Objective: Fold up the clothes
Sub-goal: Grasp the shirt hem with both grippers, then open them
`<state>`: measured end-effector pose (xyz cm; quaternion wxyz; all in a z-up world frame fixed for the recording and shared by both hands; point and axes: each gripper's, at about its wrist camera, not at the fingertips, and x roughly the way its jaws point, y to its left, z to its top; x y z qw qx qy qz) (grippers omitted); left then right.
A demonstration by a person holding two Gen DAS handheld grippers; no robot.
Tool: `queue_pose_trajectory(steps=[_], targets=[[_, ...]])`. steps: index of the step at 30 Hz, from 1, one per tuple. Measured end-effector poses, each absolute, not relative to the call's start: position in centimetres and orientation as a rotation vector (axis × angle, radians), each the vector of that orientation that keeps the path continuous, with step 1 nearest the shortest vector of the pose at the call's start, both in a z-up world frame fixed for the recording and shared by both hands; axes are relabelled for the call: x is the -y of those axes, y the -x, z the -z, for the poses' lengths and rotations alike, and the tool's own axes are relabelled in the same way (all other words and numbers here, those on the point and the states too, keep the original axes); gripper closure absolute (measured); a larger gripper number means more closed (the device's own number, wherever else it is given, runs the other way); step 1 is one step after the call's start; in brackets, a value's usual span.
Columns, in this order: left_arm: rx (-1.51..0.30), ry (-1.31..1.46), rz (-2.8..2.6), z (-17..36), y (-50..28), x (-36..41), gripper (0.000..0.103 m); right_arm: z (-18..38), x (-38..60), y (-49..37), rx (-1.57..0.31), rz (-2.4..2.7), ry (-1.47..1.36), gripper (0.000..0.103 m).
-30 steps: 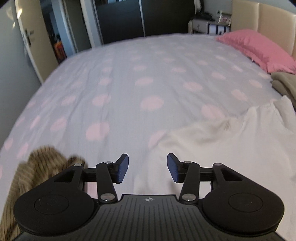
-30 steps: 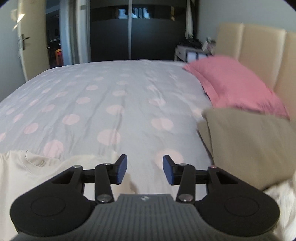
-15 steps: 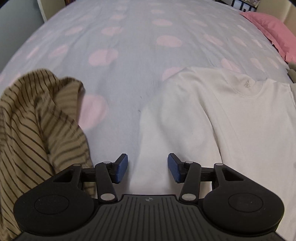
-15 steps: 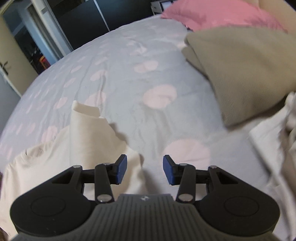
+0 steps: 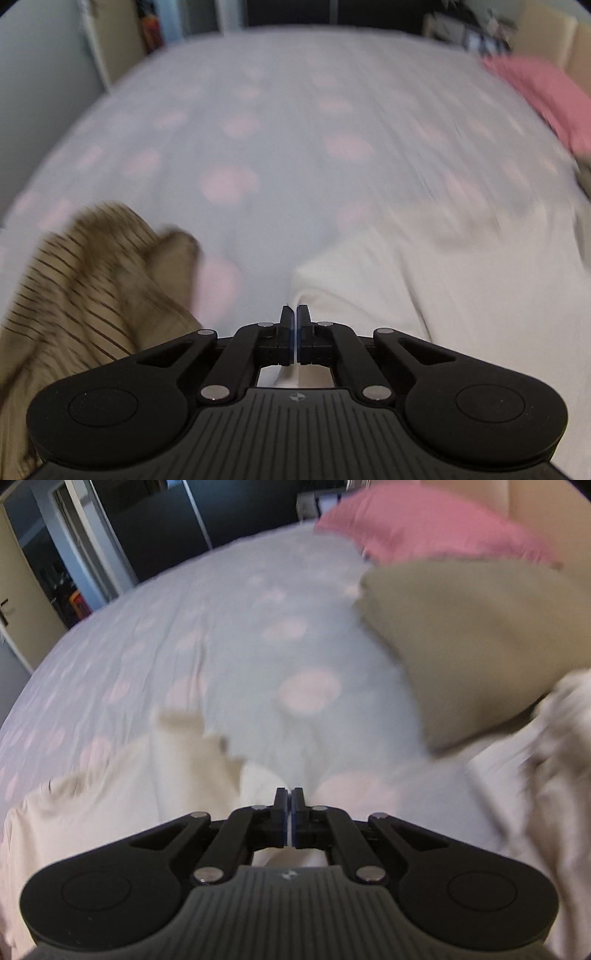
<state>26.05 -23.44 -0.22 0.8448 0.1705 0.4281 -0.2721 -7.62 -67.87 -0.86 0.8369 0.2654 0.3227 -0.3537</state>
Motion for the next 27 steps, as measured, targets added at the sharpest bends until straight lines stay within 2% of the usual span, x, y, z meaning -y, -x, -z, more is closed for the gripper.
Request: queue_pose_trajectory(steps=[5,8,14,15,16,17,18,25,26,27], targets=[[-0.762,-0.34,0.468,-2.1,-27.5,22.1,0.103,-1.7,68.7,10.9,-0.642,0.859,-0.456,0.103],[-0.779,-0.379,0.438,-1.1,-28.0,22.5,0.103,-1.5,69.4,12.2,-0.643,0.853,-0.498,0.103],[-0.824,-0.407,0.415,0.7,-28.0,23.0,0.103,0.2,70.0,12.4,-0.613,0.737,-0.658,0.093],[-0.829,-0.409,0.413,0.8,-28.0,23.0,0.103,0.4,69.9,11.9,-0.608,0.724,-0.667,0.086],[-0.834,-0.412,0.41,1.0,-28.0,23.0,0.103,0.6,69.9,11.4,-0.604,0.707,-0.674,0.067],[-0.839,-0.412,0.407,1.0,-28.0,22.9,0.103,0.8,70.0,11.0,-0.597,0.692,-0.682,0.06],[-0.842,-0.41,0.406,1.1,-28.1,22.9,0.103,1.0,70.0,10.6,-0.59,0.679,-0.692,0.058],[-0.869,-0.421,0.401,2.0,-28.4,23.1,0.103,2.1,71.2,6.6,-0.528,0.603,-0.781,0.057],[-0.873,-0.424,0.401,2.1,-28.5,23.1,0.103,2.0,71.3,5.9,-0.518,0.591,-0.79,0.056],[-0.877,-0.427,0.402,2.3,-28.5,23.2,0.103,2.0,71.5,5.2,-0.512,0.577,-0.799,0.051]])
